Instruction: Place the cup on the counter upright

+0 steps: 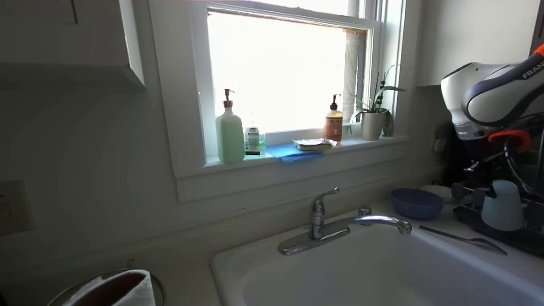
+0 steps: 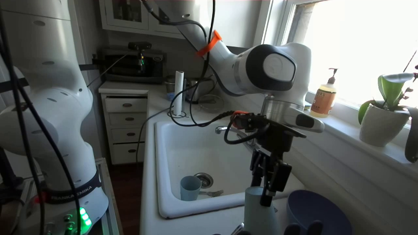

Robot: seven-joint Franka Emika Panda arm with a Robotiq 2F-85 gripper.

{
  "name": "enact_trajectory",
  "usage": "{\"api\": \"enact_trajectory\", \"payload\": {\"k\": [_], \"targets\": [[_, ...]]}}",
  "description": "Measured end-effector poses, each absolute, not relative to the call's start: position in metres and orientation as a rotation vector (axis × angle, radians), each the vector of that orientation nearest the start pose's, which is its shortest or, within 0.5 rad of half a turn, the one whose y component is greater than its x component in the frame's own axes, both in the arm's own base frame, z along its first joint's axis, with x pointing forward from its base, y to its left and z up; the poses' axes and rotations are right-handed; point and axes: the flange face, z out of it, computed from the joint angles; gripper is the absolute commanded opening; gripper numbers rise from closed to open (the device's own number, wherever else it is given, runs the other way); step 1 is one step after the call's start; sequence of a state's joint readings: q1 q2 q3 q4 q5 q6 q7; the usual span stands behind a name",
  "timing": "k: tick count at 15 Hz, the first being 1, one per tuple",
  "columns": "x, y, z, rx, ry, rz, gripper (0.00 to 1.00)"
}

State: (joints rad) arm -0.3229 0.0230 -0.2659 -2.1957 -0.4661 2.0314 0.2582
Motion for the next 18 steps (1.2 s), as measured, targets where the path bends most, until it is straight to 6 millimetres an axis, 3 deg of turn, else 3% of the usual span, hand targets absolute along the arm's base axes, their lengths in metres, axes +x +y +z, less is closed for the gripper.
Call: {"api": "enact_trajectory", "payload": {"k": [8, 18], "targets": [[0.419, -0.308, 0.371, -3.318, 1.022, 0.508, 0.40], [0.428, -0.297, 0.443, -3.378, 1.019, 0.500, 0.40]]}}
